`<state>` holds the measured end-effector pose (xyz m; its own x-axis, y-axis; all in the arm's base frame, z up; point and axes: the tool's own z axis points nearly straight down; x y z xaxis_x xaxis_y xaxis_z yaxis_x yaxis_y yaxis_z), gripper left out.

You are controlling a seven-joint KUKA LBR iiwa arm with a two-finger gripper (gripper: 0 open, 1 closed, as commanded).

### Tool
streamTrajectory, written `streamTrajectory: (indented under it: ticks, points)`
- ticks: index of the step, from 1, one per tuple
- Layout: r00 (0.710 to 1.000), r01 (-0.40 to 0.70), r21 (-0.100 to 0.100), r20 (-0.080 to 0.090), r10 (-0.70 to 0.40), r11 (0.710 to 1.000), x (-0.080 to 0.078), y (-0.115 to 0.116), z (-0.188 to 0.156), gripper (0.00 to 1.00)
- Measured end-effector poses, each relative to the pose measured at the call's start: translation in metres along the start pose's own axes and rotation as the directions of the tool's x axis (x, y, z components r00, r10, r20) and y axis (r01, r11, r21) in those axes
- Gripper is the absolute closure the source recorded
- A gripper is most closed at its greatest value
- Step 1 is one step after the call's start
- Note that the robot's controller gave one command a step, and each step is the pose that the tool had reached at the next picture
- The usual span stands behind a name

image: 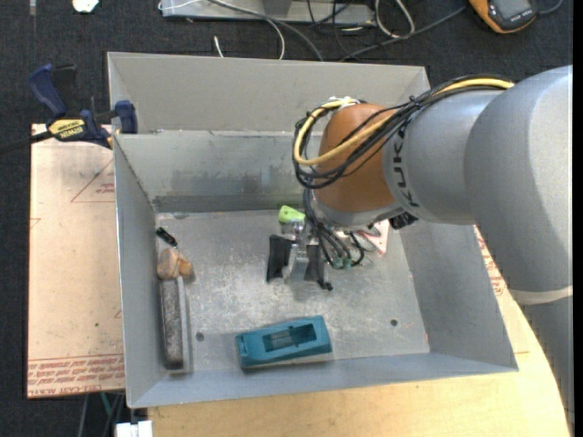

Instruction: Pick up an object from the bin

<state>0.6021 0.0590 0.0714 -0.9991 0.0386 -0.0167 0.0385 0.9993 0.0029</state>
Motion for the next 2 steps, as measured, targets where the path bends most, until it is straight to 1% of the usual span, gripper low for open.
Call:
streamTrajectory:
  ticks: [1,2]
  points:
    - [1.0,-0.007,0.0,-0.006,0.007,1.0,0.006,0.001,-0.057,1.0]
    - [1.0,0.001,0.0,-0.005,-0.001,1.0,0.011,0.007,-0.092,1.0]
